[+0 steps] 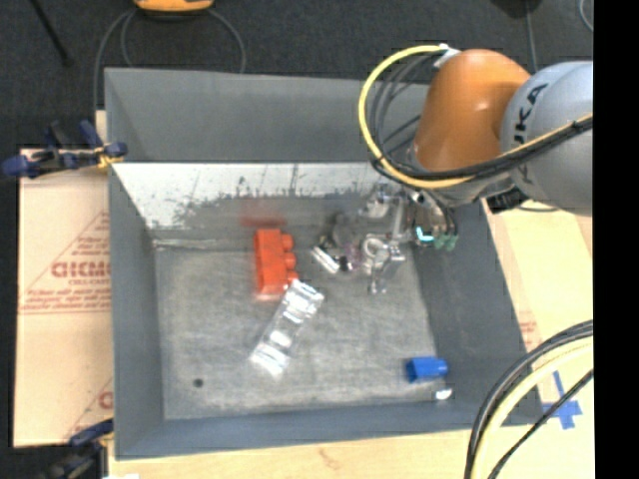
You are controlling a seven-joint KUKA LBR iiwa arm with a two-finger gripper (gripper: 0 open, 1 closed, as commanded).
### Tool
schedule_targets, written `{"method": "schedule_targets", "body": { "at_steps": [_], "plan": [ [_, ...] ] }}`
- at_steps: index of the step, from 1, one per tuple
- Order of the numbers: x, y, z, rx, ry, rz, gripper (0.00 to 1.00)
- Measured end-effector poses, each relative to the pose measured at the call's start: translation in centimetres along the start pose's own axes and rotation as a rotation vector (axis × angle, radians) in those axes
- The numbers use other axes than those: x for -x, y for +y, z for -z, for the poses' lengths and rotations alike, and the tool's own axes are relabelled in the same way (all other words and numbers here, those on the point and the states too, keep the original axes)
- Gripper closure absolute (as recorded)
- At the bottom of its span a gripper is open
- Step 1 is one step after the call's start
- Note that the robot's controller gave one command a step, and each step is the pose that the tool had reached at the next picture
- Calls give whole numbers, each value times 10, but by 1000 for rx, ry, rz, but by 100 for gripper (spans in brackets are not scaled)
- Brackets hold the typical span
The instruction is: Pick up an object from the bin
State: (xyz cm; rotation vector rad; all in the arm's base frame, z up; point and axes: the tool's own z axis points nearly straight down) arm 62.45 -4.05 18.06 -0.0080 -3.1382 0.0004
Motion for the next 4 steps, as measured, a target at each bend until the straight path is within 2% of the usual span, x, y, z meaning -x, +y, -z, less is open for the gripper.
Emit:
{"method": "schedule_targets", "body": {
  "at_steps": [1, 2, 3, 4],
  "plan": [
    [20, -8, -86, 1, -22, -48, 0],
    [33, 26, -95, -11, -10, 85, 0],
    [39, 32, -91, -1, -39, 87, 100],
    [25, 24, 34, -3, -18, 77, 100]
  ]
}}
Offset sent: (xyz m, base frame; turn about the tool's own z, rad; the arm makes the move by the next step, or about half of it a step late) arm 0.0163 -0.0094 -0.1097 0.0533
